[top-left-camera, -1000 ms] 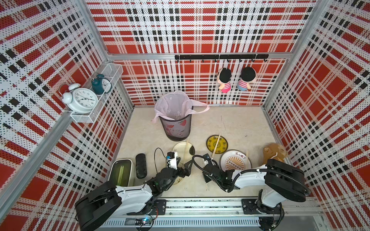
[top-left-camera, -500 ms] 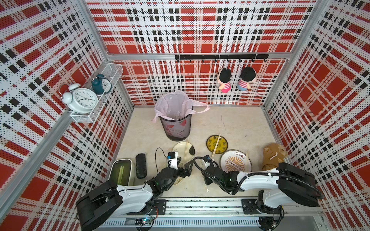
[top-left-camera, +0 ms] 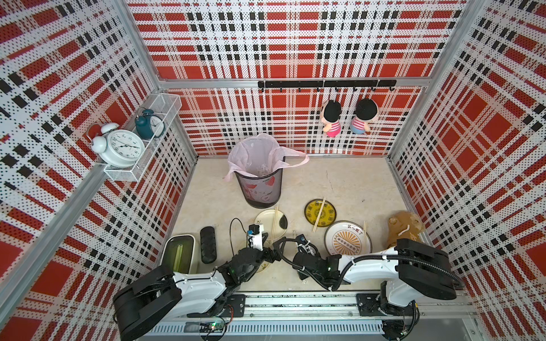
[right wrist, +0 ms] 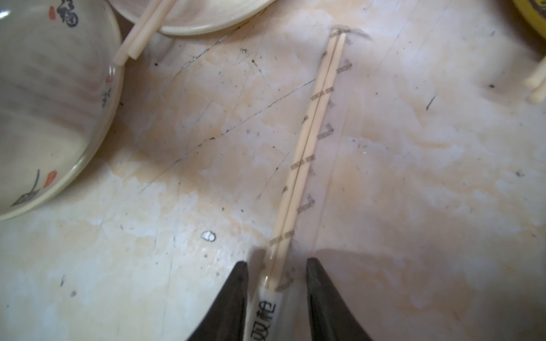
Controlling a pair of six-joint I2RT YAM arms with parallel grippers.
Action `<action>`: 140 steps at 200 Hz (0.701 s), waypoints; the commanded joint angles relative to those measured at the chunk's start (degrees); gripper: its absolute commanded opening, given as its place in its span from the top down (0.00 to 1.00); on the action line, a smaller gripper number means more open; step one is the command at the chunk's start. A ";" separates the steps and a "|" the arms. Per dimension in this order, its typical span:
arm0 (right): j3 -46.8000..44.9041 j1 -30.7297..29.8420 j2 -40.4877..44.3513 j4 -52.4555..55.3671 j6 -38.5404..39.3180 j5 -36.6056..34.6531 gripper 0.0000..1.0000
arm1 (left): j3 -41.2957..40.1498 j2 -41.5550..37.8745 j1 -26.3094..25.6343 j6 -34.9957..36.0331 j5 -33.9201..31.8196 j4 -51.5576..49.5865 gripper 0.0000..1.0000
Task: Remove the packaging of disposable chopsticks
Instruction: Pick up the disposable chopsticks from the center of the board.
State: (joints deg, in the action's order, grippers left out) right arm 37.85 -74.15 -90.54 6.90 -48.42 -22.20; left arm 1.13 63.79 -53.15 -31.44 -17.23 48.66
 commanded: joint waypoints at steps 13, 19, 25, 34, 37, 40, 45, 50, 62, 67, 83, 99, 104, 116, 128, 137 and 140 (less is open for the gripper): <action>-0.38 -0.49 -4.00 10.61 -5.48 -0.27 0.78 | 1.25 1.30 -0.38 0.43 1.87 2.98 0.02; -0.32 -0.51 -4.31 11.00 -5.67 -0.73 0.80 | 1.25 1.49 -0.46 0.42 2.18 3.29 0.02; -0.19 -0.47 -4.59 11.27 -5.83 -1.21 0.81 | 1.29 1.59 -0.47 0.42 2.14 3.28 0.02; -0.21 -0.47 -4.73 11.30 -5.98 -1.69 0.83 | 1.32 1.62 -0.41 0.49 1.71 3.29 0.02; -0.19 -0.47 -4.75 11.25 -6.07 -1.96 0.83 | 1.33 1.70 -0.54 0.50 1.48 3.28 0.02; -0.21 -0.47 -4.69 11.20 -6.07 -2.09 0.83 | 1.34 1.75 -0.49 0.50 1.24 3.30 0.01; -0.27 -0.47 -4.52 11.07 -6.11 -2.49 0.83 | 1.34 1.74 -0.48 0.59 1.00 3.28 0.02; -0.38 -0.47 -4.27 11.00 -6.15 -2.83 0.84 | 1.32 1.89 -0.53 0.59 0.85 3.33 0.02; -0.72 -0.48 -3.24 10.48 -5.98 -3.77 0.86 | 1.42 2.11 -0.53 0.55 0.88 3.30 0.02; -0.91 -0.47 -2.72 10.29 -5.90 -4.36 0.87 | 1.47 2.27 -0.50 0.51 0.93 3.28 0.02; -1.96 -0.43 -0.33 8.48 -5.26 -6.17 0.90 | 1.91 3.03 -0.56 0.42 1.60 3.29 0.01; -4.29 -0.17 2.59 3.11 -3.04 -5.95 0.91 | 2.35 3.52 -0.66 0.28 2.31 3.44 0.02; -5.15 0.08 3.61 0.95 -2.23 -5.48 0.91 | 2.37 3.61 -0.81 0.24 2.36 3.45 0.01; -7.97 1.18 6.06 -5.03 0.47 -2.84 0.92 | 2.50 3.63 -1.04 0.32 2.27 3.49 0.01; -10.91 2.76 8.62 -11.30 3.09 0.45 0.93 | 2.74 3.46 -1.32 0.45 2.29 3.54 0.02; -12.74 3.56 10.45 -15.31 4.55 1.68 0.94 | 2.82 3.26 -1.81 0.63 2.11 3.59 0.01; -13.20 3.84 11.04 -16.04 4.79 1.91 0.94 | 2.75 3.20 -1.98 0.67 2.04 3.60 0.01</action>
State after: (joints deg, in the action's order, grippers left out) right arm 28.86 -72.38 -83.64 1.37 -48.38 -25.02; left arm 2.42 67.18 -54.02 -31.46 -15.49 50.87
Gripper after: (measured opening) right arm 0.088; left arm 0.985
